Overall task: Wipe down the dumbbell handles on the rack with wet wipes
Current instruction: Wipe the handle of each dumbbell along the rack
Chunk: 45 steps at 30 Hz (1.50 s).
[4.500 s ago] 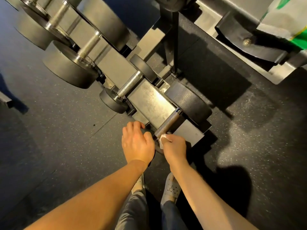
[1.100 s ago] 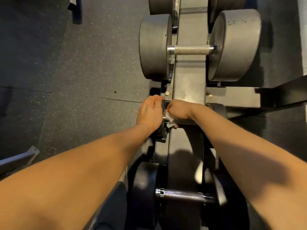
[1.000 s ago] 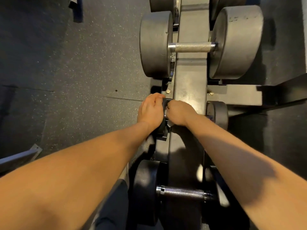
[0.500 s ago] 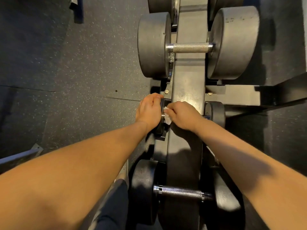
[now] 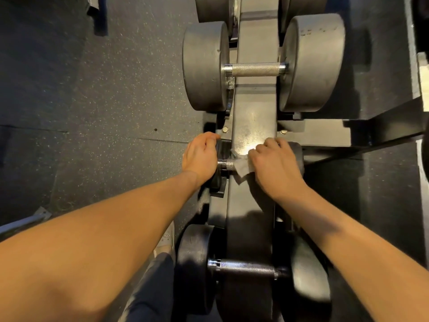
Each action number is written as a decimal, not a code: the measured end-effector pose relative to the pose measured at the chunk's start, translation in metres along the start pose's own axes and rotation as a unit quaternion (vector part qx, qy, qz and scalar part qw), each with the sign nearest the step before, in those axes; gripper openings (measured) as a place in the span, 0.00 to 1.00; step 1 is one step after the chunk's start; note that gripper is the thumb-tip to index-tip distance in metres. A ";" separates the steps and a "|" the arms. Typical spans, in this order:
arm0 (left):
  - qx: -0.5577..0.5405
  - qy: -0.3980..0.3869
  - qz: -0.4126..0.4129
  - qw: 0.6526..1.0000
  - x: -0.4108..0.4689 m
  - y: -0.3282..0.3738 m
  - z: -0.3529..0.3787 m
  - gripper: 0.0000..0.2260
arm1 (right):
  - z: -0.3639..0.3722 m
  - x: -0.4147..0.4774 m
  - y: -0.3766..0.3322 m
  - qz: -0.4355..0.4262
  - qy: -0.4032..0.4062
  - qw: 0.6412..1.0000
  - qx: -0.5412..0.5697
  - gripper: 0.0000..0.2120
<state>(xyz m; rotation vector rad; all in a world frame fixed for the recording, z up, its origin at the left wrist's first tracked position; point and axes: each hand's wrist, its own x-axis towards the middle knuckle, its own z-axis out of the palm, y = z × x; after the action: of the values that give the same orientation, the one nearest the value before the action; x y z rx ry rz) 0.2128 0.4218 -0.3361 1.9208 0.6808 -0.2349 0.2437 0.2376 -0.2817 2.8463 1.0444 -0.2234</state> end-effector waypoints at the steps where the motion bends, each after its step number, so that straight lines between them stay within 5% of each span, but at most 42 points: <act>1: -0.002 -0.001 0.000 1.000 0.000 0.000 0.000 0.17 | -0.004 -0.003 0.008 0.017 -0.010 1.000 -0.024 0.05; 5: 0.002 0.002 0.002 1.000 -0.001 -0.001 0.000 0.17 | -0.017 -0.013 0.011 0.042 -0.046 0.996 -0.068 0.06; 14: 0.006 -0.004 0.011 1.000 0.002 -0.001 0.000 0.21 | -0.010 0.024 -0.077 0.079 -0.105 0.986 0.106 0.10; 24: 0.015 -0.017 0.014 1.000 -0.001 -0.002 -0.002 0.19 | -0.034 -0.011 0.003 -0.007 -0.092 0.991 -0.097 0.09; 31: 0.034 -0.020 0.025 0.999 -0.001 -0.001 -0.003 0.17 | -0.027 -0.031 0.012 0.107 -0.083 0.989 -0.063 0.17; 33: 0.123 -0.012 0.077 0.989 -0.002 0.004 -0.006 0.15 | -0.023 -0.034 0.009 0.119 -0.073 0.990 -0.036 0.16; 35: 0.218 0.007 0.216 0.952 -0.008 0.013 -0.011 0.13 | -0.020 -0.037 0.012 0.126 -0.064 0.990 -0.007 0.17; 37: 0.225 -0.033 0.344 0.911 -0.025 0.029 -0.004 0.16 | -0.019 -0.040 0.016 0.120 -0.064 0.991 0.020 0.18; 39: 0.197 -0.110 0.373 0.900 -0.040 0.042 0.020 0.17 | -0.020 -0.042 0.022 0.107 -0.060 0.988 0.088 0.18; 42: 0.153 -0.197 0.297 0.922 -0.045 0.045 0.060 0.17 | -0.027 -0.047 0.031 0.138 -0.028 0.943 0.300 0.14; 45: 0.176 -0.171 0.282 0.928 -0.044 0.039 0.077 0.14 | -0.039 -0.052 0.037 0.281 0.104 0.850 0.432 0.12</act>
<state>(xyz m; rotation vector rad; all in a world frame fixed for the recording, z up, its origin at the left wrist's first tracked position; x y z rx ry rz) 0.2090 0.3269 -0.3204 2.2537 -0.1716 -0.3296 0.2326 0.1826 -0.2325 3.8906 0.0093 -0.4171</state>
